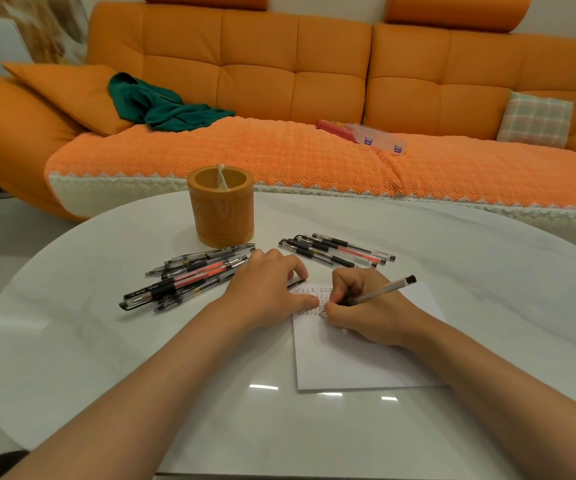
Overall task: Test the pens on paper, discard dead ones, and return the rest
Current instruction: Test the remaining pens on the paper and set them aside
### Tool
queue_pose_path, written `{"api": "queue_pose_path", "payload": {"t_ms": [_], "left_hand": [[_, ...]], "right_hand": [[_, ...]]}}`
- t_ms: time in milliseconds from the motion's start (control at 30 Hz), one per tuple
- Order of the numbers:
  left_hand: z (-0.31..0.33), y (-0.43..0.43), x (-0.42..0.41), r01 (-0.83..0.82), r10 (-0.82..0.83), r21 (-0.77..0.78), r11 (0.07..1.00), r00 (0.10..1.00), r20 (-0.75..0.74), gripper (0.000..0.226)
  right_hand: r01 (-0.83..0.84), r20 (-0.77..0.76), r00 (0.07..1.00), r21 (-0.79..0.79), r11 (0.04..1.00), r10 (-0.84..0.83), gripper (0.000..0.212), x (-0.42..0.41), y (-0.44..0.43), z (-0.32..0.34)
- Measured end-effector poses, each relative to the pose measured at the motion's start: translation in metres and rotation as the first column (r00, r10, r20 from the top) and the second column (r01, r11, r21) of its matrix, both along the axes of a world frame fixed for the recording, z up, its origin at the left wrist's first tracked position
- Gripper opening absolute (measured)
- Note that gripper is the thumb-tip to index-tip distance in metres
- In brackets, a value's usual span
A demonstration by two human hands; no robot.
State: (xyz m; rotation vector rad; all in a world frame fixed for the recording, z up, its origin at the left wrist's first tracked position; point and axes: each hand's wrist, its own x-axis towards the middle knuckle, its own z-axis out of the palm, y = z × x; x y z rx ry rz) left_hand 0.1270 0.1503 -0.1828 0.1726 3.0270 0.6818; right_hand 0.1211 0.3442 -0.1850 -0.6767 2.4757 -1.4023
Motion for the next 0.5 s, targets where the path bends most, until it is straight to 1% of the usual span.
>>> {"api": "queue_pose_path", "payload": {"t_ms": [300, 400, 500], "left_hand": [[0.0004, 0.0, 0.0012, 0.002, -0.002, -0.016, 1.0, 1.0, 0.011, 0.051], [0.0003, -0.0009, 0.0013, -0.001, 0.001, -0.006, 1.0, 1.0, 0.011, 0.05], [0.0003, -0.0005, 0.0008, 0.0, 0.0, 0.001, 1.0, 1.0, 0.012, 0.048]], "right_hand": [[-0.002, 0.02, 1.0, -0.009, 1.0, 0.002, 0.02, 0.0007, -0.0004, 0.0022], [0.076, 0.067, 0.995, -0.078, 0.994, -0.07, 0.021, -0.0015, 0.0023, 0.0011], [0.157, 0.156, 0.979, -0.175, 0.972, -0.13, 0.023, -0.0035, 0.0043, 0.0024]]}}
